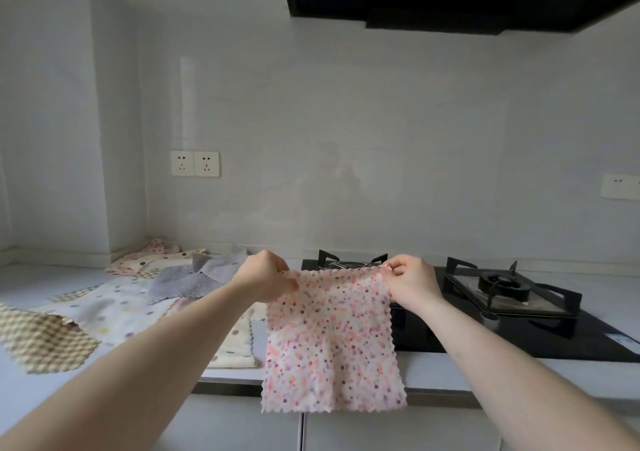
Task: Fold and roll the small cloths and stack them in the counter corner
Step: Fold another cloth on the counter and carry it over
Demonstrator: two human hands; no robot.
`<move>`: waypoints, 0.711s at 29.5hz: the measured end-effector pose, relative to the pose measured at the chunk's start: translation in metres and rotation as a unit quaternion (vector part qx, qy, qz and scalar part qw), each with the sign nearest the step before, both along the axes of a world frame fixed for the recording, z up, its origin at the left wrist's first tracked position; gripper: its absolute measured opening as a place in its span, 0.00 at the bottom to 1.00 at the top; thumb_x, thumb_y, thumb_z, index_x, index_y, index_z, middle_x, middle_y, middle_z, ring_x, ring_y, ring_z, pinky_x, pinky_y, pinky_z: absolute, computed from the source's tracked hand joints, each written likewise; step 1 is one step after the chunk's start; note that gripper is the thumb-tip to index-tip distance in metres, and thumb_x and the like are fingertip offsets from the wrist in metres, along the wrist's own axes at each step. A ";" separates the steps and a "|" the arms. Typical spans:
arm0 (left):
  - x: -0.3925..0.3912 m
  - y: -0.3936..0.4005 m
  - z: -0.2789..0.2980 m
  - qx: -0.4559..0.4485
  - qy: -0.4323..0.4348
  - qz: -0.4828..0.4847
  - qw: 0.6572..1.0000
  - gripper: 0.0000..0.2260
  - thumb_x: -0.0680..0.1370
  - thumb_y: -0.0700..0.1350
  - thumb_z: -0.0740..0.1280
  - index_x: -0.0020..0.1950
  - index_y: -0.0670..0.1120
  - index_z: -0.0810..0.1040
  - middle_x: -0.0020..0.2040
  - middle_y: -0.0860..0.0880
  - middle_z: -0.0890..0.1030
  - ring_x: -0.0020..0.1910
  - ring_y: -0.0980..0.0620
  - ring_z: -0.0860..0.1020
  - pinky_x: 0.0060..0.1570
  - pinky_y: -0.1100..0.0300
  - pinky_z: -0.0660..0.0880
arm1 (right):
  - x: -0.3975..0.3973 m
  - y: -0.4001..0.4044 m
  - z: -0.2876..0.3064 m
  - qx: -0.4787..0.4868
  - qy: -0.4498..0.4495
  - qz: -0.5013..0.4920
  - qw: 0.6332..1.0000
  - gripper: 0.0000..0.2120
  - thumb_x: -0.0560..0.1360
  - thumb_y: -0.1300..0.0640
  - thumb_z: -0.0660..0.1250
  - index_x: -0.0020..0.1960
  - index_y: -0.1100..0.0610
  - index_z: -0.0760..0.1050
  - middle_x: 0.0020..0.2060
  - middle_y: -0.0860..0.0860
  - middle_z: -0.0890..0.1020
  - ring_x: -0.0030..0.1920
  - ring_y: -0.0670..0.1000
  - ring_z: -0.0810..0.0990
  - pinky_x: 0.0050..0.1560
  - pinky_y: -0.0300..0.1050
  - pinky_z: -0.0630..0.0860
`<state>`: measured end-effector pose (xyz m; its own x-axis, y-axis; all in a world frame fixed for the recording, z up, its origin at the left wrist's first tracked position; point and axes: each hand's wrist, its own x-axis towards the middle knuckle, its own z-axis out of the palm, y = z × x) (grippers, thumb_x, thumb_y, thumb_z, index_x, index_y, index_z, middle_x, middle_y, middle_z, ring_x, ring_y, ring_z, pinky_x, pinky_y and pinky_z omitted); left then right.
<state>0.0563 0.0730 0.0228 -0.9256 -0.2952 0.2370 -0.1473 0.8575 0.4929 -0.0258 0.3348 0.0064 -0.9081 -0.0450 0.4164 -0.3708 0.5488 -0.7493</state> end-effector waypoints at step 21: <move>-0.010 -0.004 -0.055 -0.048 0.054 -0.057 0.996 0.12 0.79 0.44 0.65 0.53 0.53 0.88 0.47 0.54 0.87 0.45 0.51 0.82 0.46 0.57 0.80 | -0.026 0.020 -0.062 0.063 -0.002 0.032 0.997 0.10 0.77 0.58 0.69 0.41 0.45 0.82 0.41 0.43 0.84 0.47 0.44 0.82 0.49 0.44 0.78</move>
<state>0.0464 0.0687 -0.0324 -0.9194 -0.1609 0.3589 0.0028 0.9099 0.4149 -0.0517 0.3553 -0.0561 -0.9036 -0.1548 0.3994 -0.4046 0.6144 -0.6774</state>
